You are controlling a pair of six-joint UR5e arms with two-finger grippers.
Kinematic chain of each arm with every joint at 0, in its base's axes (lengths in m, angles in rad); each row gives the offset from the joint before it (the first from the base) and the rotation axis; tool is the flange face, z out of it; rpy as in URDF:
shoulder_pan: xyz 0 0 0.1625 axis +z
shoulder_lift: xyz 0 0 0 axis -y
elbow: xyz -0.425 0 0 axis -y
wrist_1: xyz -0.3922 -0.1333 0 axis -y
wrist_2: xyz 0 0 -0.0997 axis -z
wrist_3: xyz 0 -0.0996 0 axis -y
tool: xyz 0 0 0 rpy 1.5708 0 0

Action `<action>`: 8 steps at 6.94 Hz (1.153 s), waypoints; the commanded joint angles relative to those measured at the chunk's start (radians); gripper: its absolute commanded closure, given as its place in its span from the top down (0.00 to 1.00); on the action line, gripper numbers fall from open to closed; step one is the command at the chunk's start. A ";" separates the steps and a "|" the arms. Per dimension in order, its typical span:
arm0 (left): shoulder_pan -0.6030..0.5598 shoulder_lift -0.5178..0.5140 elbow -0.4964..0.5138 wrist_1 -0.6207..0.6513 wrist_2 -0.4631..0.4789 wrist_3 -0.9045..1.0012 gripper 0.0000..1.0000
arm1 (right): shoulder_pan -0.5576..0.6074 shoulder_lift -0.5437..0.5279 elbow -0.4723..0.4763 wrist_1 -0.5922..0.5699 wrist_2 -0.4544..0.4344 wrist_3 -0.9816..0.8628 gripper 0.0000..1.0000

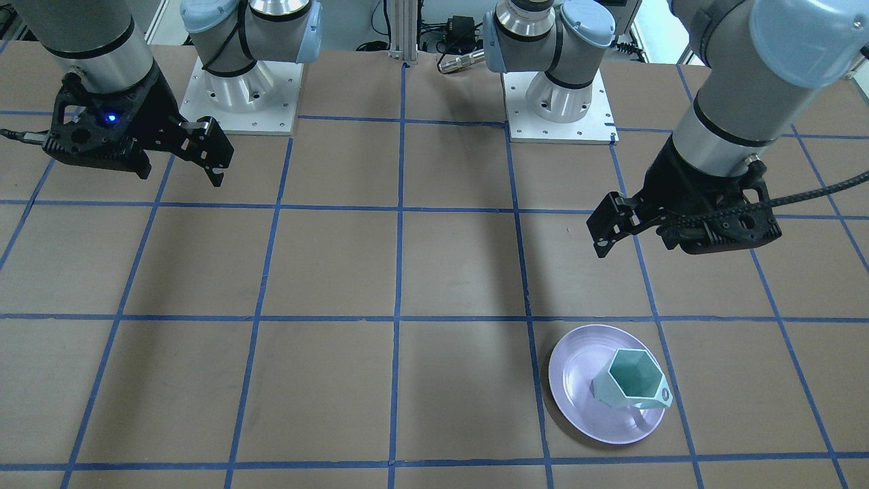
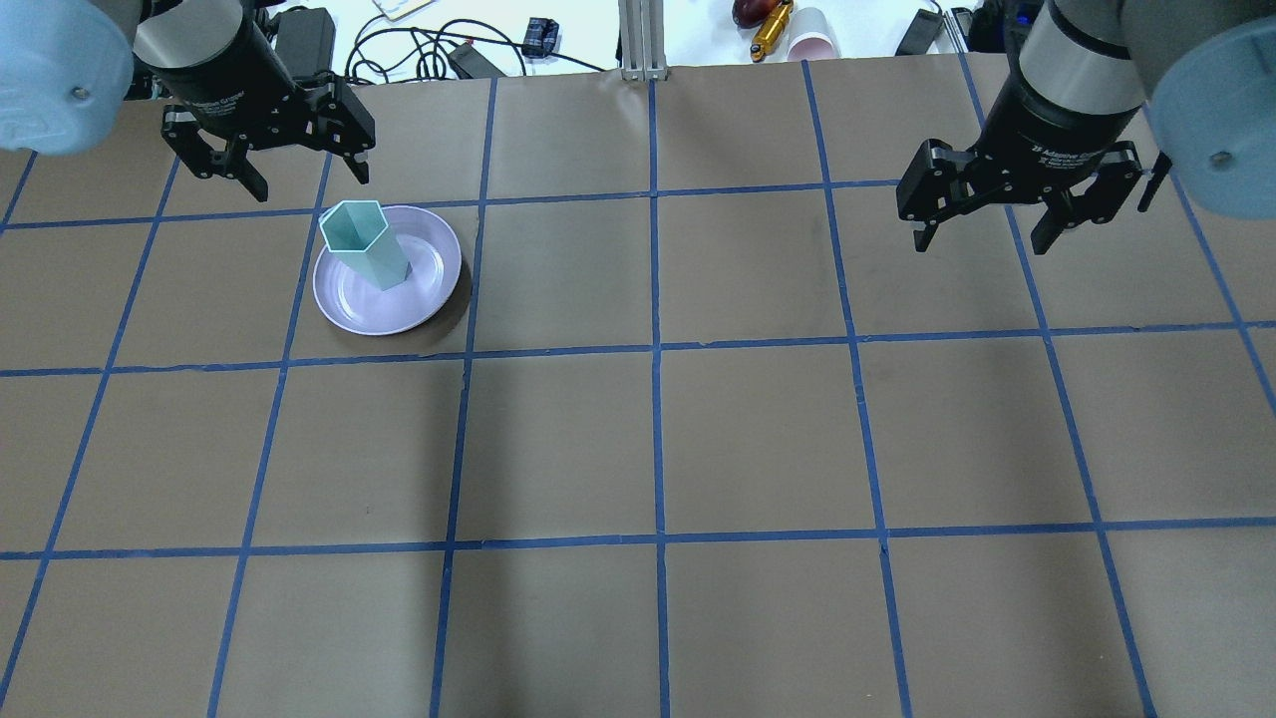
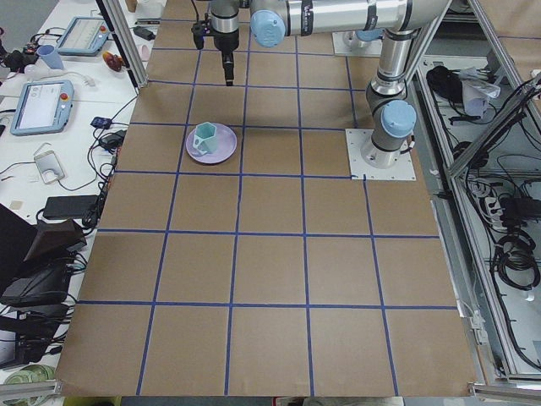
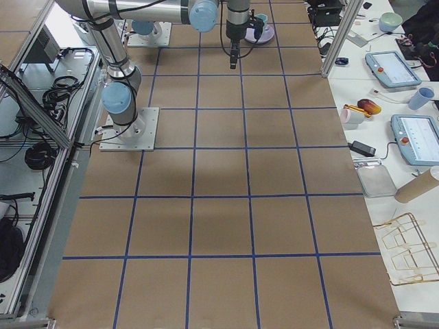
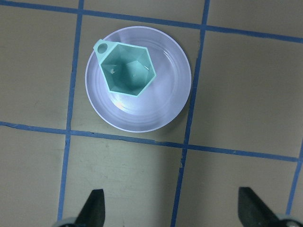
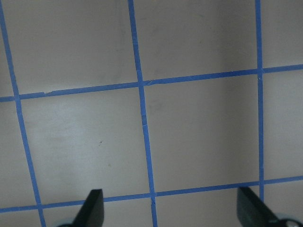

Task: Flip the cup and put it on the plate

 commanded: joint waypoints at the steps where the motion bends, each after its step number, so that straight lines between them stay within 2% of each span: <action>1: -0.024 0.041 -0.039 -0.008 0.000 -0.013 1.00 | 0.000 0.000 0.000 0.000 0.000 0.000 1.00; 3: -0.038 0.063 -0.053 -0.011 0.005 -0.019 1.00 | 0.000 0.000 0.000 0.000 0.000 0.000 1.00; 4: -0.041 0.073 -0.057 -0.011 0.045 -0.016 1.00 | 0.000 0.000 0.000 0.000 0.000 0.000 1.00; 8: -0.041 0.096 -0.105 -0.005 0.042 -0.011 1.00 | 0.000 0.000 0.000 0.000 0.000 0.000 1.00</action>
